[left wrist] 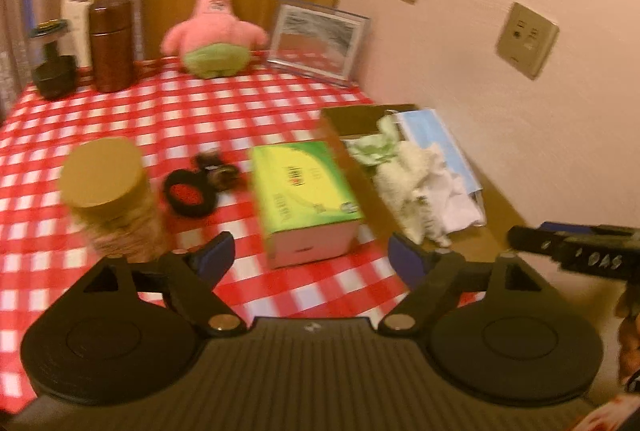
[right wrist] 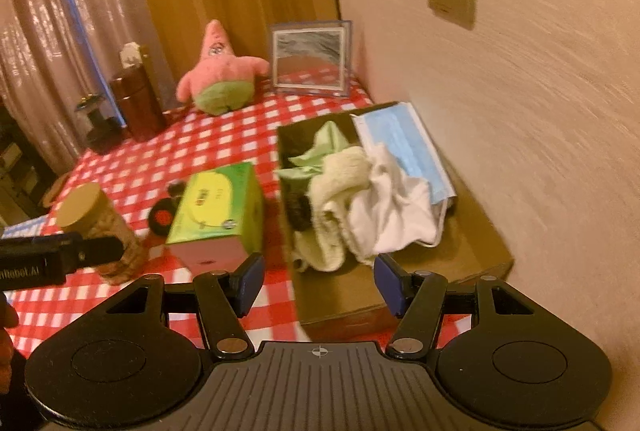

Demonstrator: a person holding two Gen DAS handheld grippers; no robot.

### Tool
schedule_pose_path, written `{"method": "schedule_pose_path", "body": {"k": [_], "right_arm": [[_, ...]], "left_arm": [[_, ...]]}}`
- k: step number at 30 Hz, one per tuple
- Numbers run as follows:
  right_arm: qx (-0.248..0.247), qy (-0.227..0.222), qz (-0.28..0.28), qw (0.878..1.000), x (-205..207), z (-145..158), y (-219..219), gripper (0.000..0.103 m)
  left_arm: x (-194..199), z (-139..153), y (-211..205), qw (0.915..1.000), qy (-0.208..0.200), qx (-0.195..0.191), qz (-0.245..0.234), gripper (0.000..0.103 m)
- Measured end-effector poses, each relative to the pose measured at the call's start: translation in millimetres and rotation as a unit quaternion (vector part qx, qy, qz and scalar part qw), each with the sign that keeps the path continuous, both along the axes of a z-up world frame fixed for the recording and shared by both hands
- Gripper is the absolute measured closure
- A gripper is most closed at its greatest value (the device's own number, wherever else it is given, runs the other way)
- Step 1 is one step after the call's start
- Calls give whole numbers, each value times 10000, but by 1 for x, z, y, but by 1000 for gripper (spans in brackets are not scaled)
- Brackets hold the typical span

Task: Organize soft objects

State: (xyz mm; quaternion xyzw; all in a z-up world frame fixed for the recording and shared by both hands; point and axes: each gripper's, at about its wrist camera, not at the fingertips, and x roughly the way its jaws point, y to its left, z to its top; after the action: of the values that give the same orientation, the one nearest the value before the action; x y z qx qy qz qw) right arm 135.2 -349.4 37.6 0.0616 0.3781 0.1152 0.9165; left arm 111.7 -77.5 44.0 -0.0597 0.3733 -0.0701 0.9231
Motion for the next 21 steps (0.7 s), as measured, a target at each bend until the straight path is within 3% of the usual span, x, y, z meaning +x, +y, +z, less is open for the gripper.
{"method": "schedule_pose_path", "body": {"k": [5, 21], "right_arm": [[38, -47, 208, 9998, -6, 8, 22, 41], [-3, -107, 853, 9963, -8, 13, 80, 40]], "left_arm": [[-16, 2, 27, 9993, 49, 102, 355, 11], [-37, 7, 71, 9970, 85, 316, 704, 10]]}}
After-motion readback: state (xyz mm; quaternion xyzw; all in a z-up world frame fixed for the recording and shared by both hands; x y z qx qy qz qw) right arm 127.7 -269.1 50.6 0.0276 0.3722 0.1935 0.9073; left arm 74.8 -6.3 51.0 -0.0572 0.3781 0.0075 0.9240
